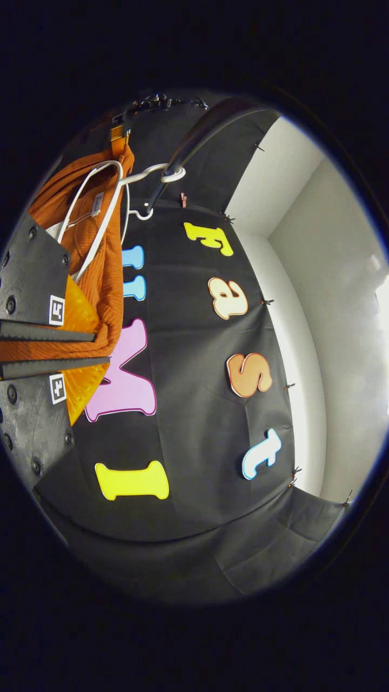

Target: Grasp the clothes on the hanger with both hands and then place them into the laundry hamper below.

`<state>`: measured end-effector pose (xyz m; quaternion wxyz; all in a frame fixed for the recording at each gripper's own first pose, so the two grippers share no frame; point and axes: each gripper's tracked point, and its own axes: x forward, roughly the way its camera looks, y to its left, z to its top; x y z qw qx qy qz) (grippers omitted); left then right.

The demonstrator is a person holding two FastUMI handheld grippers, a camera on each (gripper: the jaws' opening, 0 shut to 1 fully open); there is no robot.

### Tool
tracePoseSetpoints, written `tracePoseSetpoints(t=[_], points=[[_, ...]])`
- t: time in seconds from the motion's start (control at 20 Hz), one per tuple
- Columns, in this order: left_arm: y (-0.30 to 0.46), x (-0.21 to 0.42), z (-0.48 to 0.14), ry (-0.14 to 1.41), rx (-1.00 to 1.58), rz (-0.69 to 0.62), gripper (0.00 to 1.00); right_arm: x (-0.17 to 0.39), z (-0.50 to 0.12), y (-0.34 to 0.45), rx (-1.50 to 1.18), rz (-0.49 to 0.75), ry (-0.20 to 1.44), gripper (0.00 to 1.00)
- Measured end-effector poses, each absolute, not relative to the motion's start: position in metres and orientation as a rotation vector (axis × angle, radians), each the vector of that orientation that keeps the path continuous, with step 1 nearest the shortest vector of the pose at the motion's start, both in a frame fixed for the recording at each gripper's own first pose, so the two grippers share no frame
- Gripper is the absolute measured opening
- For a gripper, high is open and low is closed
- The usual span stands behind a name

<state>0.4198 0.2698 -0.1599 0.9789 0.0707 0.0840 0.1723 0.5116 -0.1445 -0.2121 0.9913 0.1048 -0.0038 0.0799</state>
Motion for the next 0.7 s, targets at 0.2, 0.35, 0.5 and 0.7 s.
tracePoseSetpoints(t=[0.2,0.35,0.5,0.7], points=[[0.267,0.419,-0.186,0.202,0.026,0.304,0.04,0.512,-0.241,-0.151,0.300,0.160,0.045,0.18],[0.265,0.415,-0.188,0.204,-0.024,0.221,0.05,0.504,-0.245,-0.152,0.390,0.196,0.045,0.18],[0.264,0.423,-0.192,0.236,-0.201,0.065,0.05,0.507,-0.249,-0.147,0.530,0.272,0.077,0.18],[0.285,0.444,-0.198,0.280,-0.248,-0.003,0.05,0.529,-0.269,-0.139,0.654,0.347,0.137,0.18]])
